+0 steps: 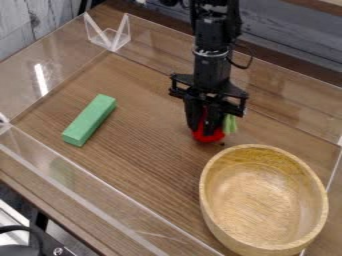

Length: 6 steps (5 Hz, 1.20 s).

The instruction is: Move the red object to the right side of the table

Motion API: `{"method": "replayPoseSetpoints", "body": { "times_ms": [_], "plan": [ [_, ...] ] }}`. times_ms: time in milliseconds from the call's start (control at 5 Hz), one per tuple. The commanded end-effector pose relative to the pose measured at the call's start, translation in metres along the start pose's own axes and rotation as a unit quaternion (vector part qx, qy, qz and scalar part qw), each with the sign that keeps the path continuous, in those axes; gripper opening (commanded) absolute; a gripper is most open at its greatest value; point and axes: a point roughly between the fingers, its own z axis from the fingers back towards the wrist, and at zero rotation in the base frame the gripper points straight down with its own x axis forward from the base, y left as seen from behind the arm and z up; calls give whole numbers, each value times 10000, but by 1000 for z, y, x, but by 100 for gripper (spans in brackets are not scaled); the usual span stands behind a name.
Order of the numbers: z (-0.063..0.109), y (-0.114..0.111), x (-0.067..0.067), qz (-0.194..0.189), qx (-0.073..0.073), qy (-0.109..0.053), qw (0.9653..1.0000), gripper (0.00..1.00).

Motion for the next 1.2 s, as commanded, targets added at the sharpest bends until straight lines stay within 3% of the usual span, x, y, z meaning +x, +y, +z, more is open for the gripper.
{"method": "replayPoseSetpoints", "body": {
  "times_ms": [0, 600, 1000],
  "plan": [
    [26, -9, 16, -38, -132, -408, 9991, 0],
    [39, -31, 24, -9, -398, -576, 9975, 0],
    [34, -62, 21, -34, -521, -642, 9966, 0]
  ]
}}
